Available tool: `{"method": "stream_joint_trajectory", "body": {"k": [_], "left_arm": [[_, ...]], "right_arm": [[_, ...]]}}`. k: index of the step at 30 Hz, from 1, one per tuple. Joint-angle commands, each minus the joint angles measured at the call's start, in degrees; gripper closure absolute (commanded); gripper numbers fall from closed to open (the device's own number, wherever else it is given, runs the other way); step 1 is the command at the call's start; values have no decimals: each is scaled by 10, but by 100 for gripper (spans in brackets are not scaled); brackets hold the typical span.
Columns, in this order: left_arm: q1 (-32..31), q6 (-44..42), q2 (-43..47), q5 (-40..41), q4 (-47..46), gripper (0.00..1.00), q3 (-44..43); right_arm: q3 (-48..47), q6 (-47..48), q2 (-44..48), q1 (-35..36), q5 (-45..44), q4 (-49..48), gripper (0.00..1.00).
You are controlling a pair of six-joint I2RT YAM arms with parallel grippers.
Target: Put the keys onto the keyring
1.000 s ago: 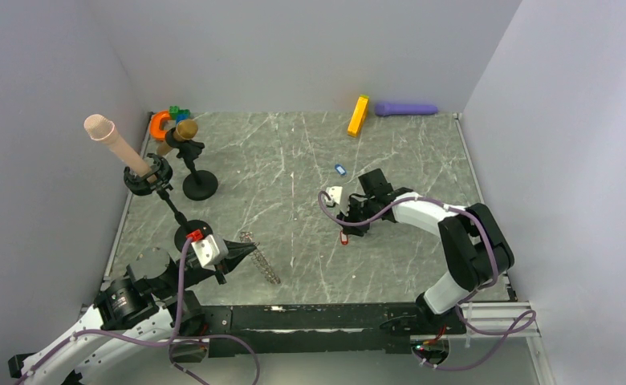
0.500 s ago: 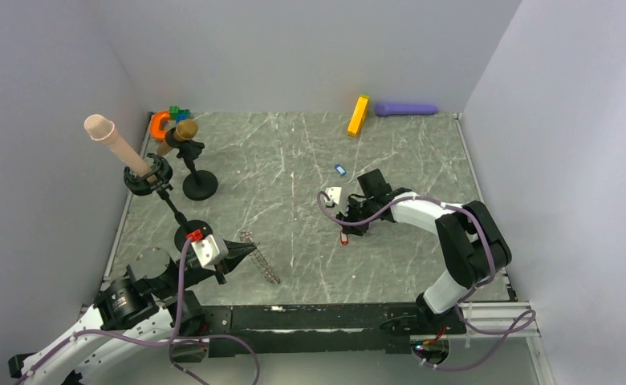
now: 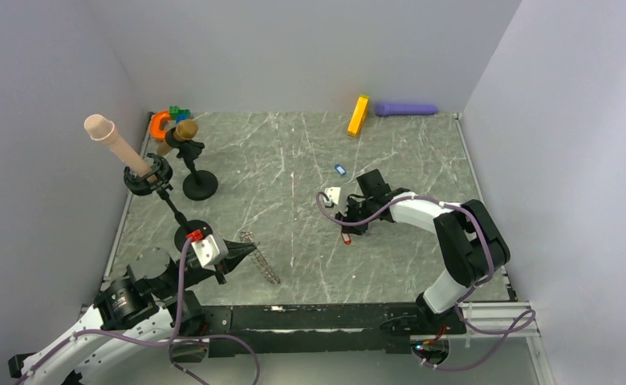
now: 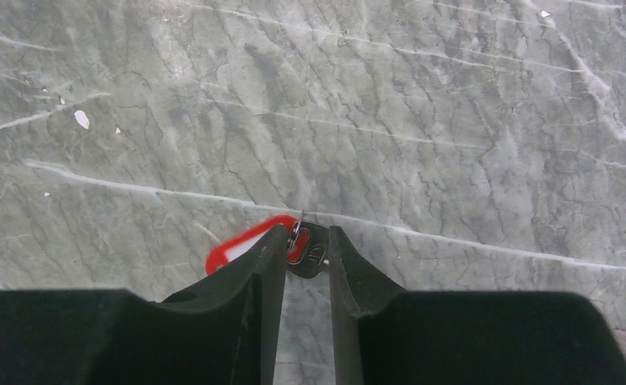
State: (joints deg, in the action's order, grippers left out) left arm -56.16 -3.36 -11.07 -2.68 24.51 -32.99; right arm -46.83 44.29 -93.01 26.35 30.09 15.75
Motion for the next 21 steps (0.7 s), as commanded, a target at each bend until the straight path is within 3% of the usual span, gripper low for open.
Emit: {"method": "stream_joint_trajectory", "body": {"k": [1,6,9,21], "left_arm": [[2,6,3,5,-37,100,-4],[2,7,4,5,-35,100,-6],[2,7,5,5,-34,100,-7],[2,7,4,4,-33,100,-9]], "right_arm": [[-8,-4,-8,3,3,-12,74],[-11,0,-10,4,7,-5,88],[-13,0,-9,3,9,0,90],[0,-3,11,1,-3,-2,75]]}}
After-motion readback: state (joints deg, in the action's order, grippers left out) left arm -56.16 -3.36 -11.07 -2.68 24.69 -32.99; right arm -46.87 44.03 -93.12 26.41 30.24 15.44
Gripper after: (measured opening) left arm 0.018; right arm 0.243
